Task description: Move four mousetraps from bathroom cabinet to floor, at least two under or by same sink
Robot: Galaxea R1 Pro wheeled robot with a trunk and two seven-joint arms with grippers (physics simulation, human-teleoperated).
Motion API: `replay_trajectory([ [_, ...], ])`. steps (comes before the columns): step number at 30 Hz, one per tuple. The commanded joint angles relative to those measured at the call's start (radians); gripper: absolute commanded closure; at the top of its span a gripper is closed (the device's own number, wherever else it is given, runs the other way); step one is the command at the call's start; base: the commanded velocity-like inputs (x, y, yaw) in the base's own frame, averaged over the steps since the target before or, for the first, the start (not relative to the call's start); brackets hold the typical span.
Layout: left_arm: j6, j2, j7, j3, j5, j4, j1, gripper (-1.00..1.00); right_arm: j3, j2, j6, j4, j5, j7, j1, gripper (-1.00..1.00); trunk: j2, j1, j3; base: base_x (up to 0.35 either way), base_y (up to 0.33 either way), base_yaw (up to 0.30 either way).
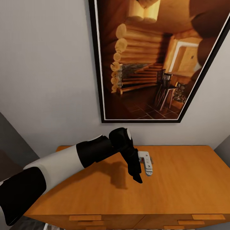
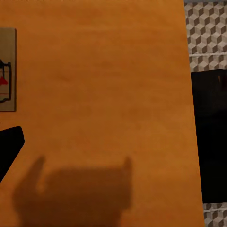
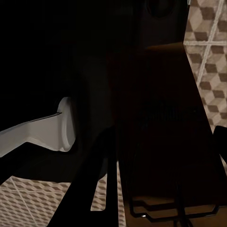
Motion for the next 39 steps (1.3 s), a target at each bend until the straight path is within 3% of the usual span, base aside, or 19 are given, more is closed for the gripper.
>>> replay_trajectory([
  [1, 0.007, 0.000, -0.009, 0.000, -0.009, 0.000, -0.001, -1.00, 0.008, 0.000, 0.003, -0.001, -0.011, 0.003, -0.001, 1.00, -0.002, 0.001, -0.002, 0.000, 0.000, 0.000],
  [19, 0.007, -0.002, -0.009, 0.000, -0.008, 0.001, -0.001, -1.00, 0.008, 0.001, 0.003, -0.001, -0.011, 0.003, 0.001, 1.00, -0.002, 0.001, -0.002, 0.007, 0.000, 0.000],
  [30, 0.007, -0.004, -0.009, -0.001, -0.009, 0.003, -0.001, -1.00, 0.009, 0.001, 0.003, -0.001, -0.011, 0.003, 0.002, 1.00, -0.002, 0.001, -0.002, 0.240, -0.008, 0.000],
  [39, 0.007, -0.003, -0.009, -0.002, -0.009, 0.003, -0.001, -1.00, 0.009, 0.001, 0.003, -0.001, -0.011, 0.005, 0.002, 1.00, -0.002, 0.001, -0.002, 0.049, -0.004, 0.000],
])
